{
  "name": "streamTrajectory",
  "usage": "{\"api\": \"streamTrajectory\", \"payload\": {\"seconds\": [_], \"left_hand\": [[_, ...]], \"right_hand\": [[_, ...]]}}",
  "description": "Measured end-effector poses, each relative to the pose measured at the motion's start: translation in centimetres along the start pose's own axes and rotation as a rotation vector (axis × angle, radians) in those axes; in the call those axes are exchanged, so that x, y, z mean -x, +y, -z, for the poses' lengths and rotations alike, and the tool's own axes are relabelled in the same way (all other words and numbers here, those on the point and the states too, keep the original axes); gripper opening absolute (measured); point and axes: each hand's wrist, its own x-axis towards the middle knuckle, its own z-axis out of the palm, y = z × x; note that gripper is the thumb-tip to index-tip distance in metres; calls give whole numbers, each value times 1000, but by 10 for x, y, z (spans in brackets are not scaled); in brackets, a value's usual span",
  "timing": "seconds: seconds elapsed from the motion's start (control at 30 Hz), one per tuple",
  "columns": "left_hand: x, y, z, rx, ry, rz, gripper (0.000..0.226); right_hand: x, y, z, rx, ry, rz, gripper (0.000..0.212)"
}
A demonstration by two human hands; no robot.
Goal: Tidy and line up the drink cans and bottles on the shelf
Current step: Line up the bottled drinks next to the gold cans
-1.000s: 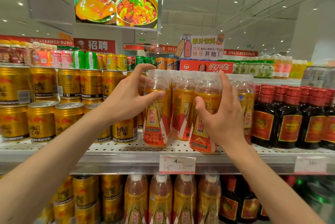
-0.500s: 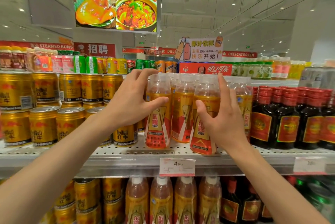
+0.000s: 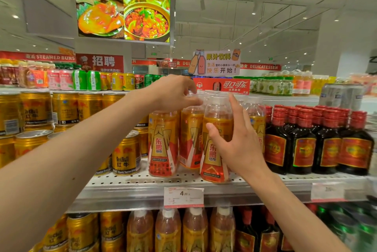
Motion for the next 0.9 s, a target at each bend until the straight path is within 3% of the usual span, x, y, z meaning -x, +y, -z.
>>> {"api": "streamTrajectory", "payload": {"seconds": [0.33, 0.53, 0.9], "left_hand": [[-13, -11, 7, 196, -105, 54, 35], [-21, -10, -4, 172, -33, 80, 37], [-13, -11, 0, 47, -69, 30, 40]], "right_hand": [[0, 1, 0, -38, -26, -21, 83], [0, 1, 1, -60, -35, -28, 83], [2, -2, 1, -55, -46, -50, 83]]}}
